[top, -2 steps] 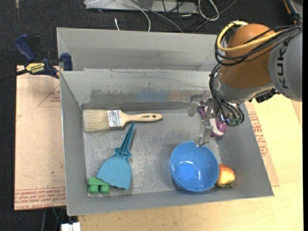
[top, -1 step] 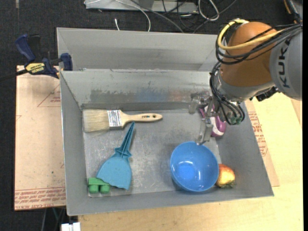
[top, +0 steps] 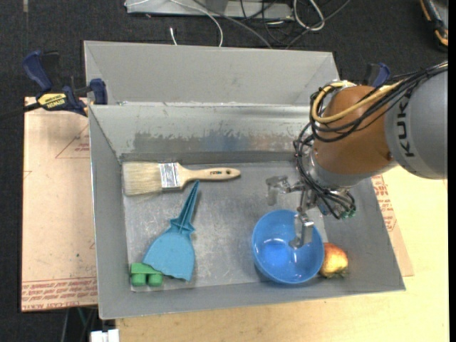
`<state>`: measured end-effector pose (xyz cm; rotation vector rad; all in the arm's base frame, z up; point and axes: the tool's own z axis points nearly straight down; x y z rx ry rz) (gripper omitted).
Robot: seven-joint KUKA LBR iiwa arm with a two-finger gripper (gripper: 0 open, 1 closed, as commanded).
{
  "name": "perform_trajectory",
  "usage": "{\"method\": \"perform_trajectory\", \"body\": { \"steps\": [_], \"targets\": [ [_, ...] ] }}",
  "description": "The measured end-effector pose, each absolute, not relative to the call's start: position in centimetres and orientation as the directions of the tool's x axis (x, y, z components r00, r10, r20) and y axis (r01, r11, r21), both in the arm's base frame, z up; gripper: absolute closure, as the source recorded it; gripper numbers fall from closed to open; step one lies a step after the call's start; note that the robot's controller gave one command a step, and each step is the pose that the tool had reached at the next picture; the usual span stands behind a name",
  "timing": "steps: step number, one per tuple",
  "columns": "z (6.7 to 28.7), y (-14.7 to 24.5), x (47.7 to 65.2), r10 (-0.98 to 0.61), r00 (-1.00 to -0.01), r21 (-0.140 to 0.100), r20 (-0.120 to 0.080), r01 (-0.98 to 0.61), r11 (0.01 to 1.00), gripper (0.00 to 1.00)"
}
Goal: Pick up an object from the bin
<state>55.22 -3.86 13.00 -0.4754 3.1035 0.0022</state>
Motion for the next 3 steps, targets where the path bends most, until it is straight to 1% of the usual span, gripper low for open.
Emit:
{"method": "perform_trajectory", "body": {
  "steps": [1,2,3],
  "targets": [
    [12.8,-3.7,50.0,-0.505,-0.863,-0.003,-0.009,-0.505,0.863,0.00],
    [11.5,-0.9,51.1,-0.707,-0.707,0.002,-0.004,-0.707,0.707,0.00],
    [7.1,-4.4,50.3,-0.884,-0.468,-0.010,-0.011,-0.884,0.468,0.00]
  ]
}}
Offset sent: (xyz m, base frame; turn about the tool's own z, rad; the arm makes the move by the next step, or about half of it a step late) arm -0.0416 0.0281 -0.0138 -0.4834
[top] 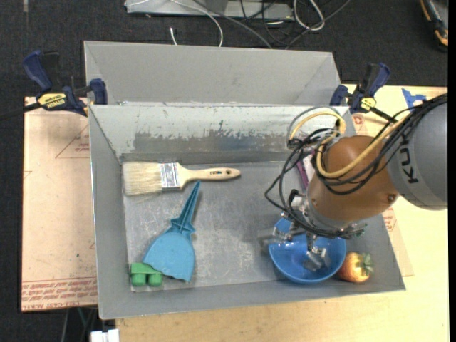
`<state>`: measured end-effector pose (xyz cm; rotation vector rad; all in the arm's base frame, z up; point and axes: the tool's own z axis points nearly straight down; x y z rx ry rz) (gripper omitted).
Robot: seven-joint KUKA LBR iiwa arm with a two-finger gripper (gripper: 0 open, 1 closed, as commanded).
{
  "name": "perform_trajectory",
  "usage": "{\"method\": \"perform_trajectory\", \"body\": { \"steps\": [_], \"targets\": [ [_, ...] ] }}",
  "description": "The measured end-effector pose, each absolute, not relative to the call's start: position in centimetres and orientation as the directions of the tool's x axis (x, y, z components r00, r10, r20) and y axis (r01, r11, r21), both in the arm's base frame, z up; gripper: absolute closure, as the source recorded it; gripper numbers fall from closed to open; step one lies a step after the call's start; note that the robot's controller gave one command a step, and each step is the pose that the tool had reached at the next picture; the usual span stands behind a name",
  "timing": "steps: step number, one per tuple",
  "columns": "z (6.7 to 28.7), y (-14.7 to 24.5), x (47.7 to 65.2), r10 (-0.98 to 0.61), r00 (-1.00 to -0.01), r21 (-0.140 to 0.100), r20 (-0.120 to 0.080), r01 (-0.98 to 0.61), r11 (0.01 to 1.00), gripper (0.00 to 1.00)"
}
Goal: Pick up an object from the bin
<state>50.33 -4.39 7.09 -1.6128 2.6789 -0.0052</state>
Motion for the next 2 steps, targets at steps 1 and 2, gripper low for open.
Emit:
{"method": "perform_trajectory", "body": {
  "steps": [1,2],
  "targets": [
    [7.22,-3.26,48.42,-0.965,-0.262,-0.019,-0.015,-0.965,0.263,1.00],
    [7.23,-3.26,48.42,-0.965,-0.262,-0.019,-0.015,-0.965,0.263,1.00]
  ]
}}
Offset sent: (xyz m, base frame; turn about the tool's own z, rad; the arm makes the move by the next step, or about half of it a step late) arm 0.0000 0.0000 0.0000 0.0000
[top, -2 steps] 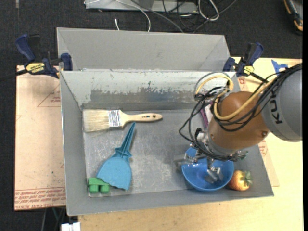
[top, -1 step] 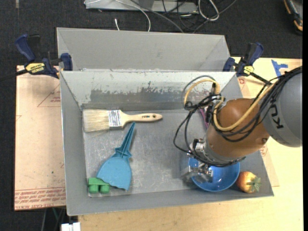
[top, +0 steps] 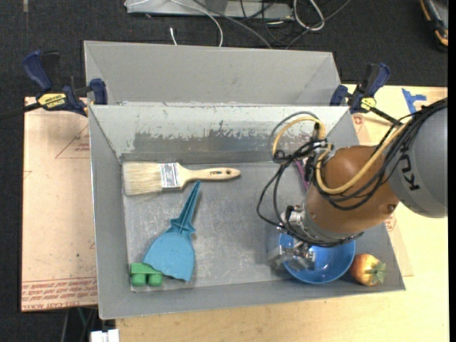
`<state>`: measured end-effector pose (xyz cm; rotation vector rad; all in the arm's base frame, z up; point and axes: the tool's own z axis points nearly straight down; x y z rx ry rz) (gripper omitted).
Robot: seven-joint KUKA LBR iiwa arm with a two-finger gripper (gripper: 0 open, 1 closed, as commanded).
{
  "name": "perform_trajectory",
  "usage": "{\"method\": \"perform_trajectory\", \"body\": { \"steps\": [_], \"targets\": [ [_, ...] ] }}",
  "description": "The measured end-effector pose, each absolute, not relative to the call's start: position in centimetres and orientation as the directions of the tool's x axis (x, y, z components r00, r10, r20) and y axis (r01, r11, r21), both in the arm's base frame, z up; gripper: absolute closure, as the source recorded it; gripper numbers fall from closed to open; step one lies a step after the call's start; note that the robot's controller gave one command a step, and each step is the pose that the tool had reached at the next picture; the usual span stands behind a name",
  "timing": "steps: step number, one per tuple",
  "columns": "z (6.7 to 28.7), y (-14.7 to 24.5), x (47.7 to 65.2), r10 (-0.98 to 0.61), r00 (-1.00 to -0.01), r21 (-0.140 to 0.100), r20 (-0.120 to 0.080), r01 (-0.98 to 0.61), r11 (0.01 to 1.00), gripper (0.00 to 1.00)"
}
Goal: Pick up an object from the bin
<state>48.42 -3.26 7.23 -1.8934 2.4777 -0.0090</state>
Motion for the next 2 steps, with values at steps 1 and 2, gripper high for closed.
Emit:
{"method": "perform_trajectory", "body": {
  "steps": [1,2],
  "targets": [
    [7.5,-3.2,48.5,-0.965,-0.263,-0.021,-0.015,-0.965,0.263,1.00],
    [10.1,-3.1,48.3,-0.964,-0.266,-0.014,-0.017,-0.964,0.266,1.00]
  ]
}}
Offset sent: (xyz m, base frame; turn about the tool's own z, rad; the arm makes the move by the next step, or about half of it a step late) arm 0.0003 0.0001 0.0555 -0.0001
